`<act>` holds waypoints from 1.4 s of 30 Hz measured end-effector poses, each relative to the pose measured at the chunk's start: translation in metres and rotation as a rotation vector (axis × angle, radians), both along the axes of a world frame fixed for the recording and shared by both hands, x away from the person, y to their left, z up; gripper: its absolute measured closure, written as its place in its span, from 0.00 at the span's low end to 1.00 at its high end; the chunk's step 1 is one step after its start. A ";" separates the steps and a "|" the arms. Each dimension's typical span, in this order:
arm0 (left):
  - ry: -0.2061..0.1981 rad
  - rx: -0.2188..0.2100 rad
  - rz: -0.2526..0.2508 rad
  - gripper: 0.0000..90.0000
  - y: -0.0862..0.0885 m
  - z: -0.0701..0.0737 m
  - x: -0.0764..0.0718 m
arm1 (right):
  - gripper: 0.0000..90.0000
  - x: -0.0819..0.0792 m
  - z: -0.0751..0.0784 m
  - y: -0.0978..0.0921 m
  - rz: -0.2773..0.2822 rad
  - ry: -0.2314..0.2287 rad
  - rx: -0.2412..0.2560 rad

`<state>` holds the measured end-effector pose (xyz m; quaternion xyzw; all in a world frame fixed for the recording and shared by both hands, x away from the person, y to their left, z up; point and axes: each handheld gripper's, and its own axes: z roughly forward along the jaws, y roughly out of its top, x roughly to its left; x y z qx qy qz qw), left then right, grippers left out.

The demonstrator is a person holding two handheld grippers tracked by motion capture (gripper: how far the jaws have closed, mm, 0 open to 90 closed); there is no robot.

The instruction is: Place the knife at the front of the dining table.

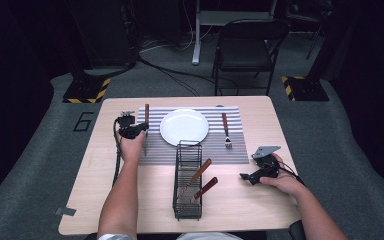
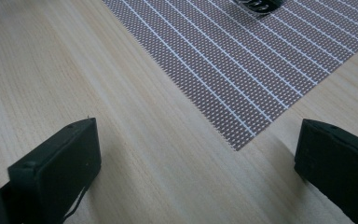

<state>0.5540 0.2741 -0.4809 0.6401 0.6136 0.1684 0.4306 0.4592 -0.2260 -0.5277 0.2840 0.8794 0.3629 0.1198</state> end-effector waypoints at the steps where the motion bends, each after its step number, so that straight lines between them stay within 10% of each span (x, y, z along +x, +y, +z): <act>1: 0.002 -0.012 0.004 0.89 0.001 -0.002 0.001 | 0.00 0.000 0.000 0.000 0.000 0.000 0.000; 22: 0.051 -0.158 0.081 0.89 0.002 -0.032 0.016 | 0.00 0.000 0.000 0.000 0.000 0.000 0.000; 42: 0.074 -0.177 0.121 0.89 0.003 -0.042 0.019 | 0.00 0.000 0.000 0.000 0.000 0.000 0.000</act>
